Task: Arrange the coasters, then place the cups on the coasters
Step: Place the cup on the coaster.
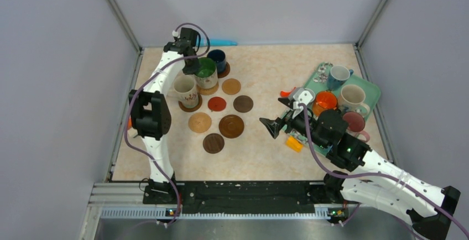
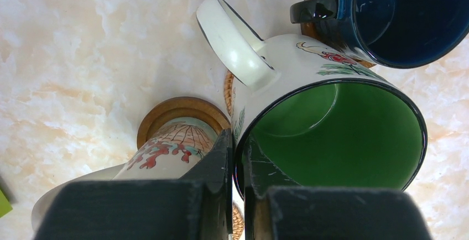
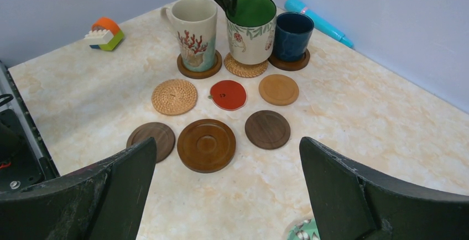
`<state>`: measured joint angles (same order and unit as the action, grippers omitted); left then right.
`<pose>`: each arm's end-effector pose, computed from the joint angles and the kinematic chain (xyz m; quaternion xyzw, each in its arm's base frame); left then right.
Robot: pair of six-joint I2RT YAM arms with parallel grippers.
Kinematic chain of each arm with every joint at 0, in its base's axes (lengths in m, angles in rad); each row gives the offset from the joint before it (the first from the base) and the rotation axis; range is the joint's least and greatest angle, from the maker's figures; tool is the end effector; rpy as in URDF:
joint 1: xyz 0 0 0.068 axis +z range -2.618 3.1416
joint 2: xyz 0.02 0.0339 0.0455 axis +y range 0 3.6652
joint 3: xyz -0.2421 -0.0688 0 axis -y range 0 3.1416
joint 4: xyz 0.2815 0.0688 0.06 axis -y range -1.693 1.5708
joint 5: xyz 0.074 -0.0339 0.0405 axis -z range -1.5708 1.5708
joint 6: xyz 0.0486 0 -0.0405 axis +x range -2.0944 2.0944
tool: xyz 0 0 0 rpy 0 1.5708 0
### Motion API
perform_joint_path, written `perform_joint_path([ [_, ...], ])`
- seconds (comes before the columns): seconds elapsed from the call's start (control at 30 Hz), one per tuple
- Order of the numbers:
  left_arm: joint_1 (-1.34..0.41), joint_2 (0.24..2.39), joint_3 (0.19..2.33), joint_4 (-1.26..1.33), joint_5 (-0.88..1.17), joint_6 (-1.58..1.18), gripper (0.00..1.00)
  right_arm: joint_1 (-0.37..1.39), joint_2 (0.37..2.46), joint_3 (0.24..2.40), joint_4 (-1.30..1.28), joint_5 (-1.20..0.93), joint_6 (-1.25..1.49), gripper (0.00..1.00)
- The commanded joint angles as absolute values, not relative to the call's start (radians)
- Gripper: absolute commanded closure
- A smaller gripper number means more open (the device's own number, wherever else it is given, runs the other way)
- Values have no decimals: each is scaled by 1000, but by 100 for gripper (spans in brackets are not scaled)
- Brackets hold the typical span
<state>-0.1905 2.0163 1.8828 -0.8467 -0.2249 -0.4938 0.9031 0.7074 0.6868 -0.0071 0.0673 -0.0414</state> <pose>0.4723 -0.0800 0.2532 -0.1759 0.9348 0.0041 0.3084 0.1519 0.1873 0.3216 -0.3050 0.6487 0.2691 0.6432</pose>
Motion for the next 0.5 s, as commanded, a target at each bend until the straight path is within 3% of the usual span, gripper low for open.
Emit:
perform_joint_path([
  [0.0,-184,2011,1954,-755,-222,-490,100,913,687,687,30,75,-46,1],
  [0.47,-184,2029,1960,-763,-249,-474,100,912,684,683,31,75,-47,1],
])
